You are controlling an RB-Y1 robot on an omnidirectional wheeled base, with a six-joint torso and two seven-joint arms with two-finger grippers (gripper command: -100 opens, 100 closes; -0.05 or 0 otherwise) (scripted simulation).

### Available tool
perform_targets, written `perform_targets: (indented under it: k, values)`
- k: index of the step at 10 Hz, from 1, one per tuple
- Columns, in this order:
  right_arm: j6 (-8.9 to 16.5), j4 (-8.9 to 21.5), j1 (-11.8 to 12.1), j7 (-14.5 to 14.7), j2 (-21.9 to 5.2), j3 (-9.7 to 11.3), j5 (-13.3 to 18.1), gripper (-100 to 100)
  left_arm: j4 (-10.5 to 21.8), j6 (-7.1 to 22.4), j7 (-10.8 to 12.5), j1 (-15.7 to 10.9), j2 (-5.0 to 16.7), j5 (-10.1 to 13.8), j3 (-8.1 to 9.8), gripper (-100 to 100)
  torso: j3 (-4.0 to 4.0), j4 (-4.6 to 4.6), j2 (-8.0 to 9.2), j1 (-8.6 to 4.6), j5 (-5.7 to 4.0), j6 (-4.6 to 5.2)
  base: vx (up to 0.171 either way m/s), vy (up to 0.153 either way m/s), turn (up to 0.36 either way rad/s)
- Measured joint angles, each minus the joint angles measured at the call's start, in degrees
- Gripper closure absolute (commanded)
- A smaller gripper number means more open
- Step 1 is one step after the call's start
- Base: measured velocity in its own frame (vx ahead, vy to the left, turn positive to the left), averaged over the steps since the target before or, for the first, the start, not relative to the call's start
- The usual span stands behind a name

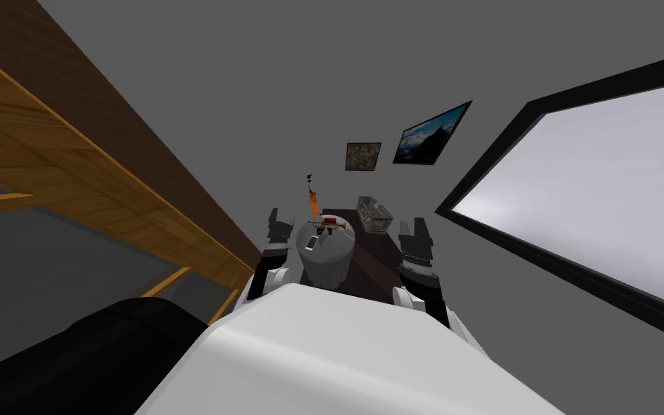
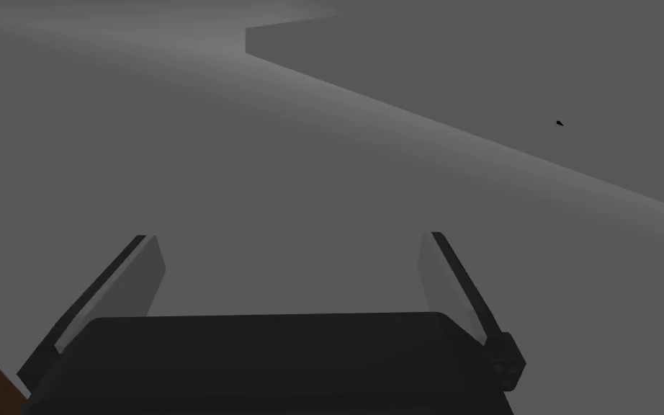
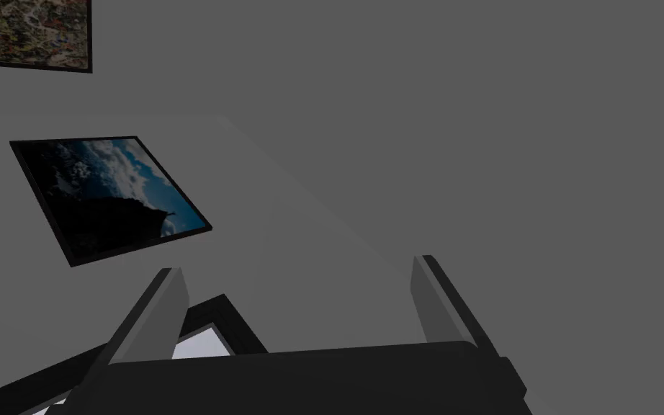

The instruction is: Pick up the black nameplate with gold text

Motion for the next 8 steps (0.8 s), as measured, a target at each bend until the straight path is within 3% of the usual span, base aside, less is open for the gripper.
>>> perform_targets:
  k: [3, 5, 8]
  values:
    - [0.0, 0.0, 0.0, 0.0, 0.0, 0.0, 0.0, 0, 2.9, 3.6, 0.4, -1.2, 3.3, 0.9, 0.88, -100, 0.03, 0.01, 0.06, 0.05, 0.01, 0.02, -0.02, 0.007, -0.194]
    - [0.0, 0.0, 0.0, 0.0, 0.0, 0.0, 0.0, 0, 7.0, 6.2, 0.6, -2.9, 5.8, 1.6, 1.44, -100, 0.05, 0.02, 0.09, 0.07, 0.02, 0.02, -0.025, 0.011, -0.145]
    - [0.0, 0.0, 0.0, 0.0, 0.0, 0.0, 0.0, 0, 9.1, 10.1, 0.4, -3.5, 7.5, 2.2, 1.51, -100, 0.03, 0.01, 0.06, 0.04, 0.01, -0.01, -0.021, 0.003, -0.133]
